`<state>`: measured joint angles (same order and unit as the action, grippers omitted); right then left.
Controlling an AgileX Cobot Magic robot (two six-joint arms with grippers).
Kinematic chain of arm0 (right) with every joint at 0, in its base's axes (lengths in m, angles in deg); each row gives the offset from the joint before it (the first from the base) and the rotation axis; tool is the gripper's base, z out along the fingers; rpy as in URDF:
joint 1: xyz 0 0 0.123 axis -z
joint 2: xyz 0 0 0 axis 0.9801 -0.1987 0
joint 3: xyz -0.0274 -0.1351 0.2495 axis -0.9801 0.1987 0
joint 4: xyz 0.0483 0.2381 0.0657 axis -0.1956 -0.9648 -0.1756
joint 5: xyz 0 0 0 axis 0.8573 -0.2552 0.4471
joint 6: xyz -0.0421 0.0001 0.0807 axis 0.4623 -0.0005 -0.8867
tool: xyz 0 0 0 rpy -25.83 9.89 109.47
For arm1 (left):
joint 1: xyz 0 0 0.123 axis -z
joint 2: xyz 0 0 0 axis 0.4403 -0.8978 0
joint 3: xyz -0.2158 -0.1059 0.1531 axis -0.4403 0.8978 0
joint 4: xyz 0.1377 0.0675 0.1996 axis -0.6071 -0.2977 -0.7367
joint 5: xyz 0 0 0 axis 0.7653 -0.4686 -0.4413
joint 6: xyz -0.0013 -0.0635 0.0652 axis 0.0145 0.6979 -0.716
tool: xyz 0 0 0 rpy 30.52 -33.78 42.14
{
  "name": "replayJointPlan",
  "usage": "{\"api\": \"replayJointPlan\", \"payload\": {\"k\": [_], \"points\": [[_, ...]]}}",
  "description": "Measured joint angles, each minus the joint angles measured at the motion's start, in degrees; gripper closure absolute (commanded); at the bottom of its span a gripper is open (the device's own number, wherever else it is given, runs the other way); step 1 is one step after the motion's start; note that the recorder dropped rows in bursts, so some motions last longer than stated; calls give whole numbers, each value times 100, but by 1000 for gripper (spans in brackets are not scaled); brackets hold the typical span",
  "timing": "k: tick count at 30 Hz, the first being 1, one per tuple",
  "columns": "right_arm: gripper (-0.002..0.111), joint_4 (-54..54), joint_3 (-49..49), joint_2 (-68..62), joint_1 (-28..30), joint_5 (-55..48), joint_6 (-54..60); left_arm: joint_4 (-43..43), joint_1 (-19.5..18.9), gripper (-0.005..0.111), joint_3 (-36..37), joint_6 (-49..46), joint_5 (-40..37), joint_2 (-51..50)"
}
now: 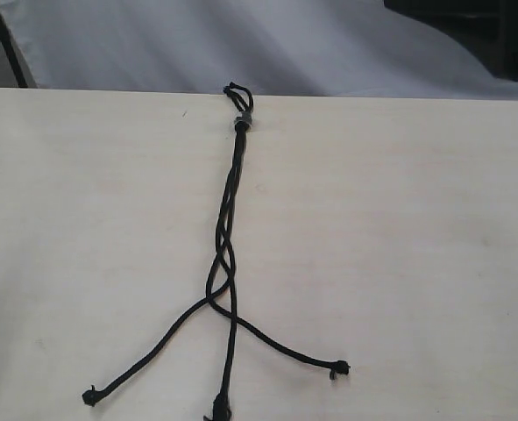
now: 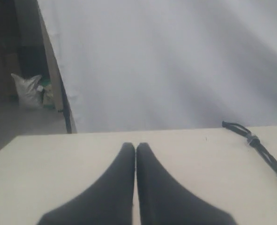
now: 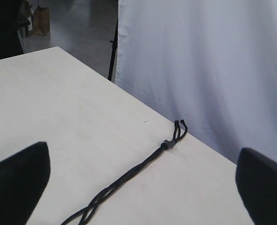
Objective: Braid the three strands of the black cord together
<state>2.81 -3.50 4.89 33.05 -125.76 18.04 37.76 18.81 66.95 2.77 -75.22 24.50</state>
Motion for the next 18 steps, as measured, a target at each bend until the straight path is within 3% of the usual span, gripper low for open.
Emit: {"api": "replayJointPlan", "payload": {"k": [5, 18], "points": [[4, 0, 0, 0, 0, 0, 0, 81, 0, 105, 0, -36, -416, 0], [4, 0, 0, 0, 0, 0, 0, 81, 0, 105, 0, -36, -511, 0]]}}
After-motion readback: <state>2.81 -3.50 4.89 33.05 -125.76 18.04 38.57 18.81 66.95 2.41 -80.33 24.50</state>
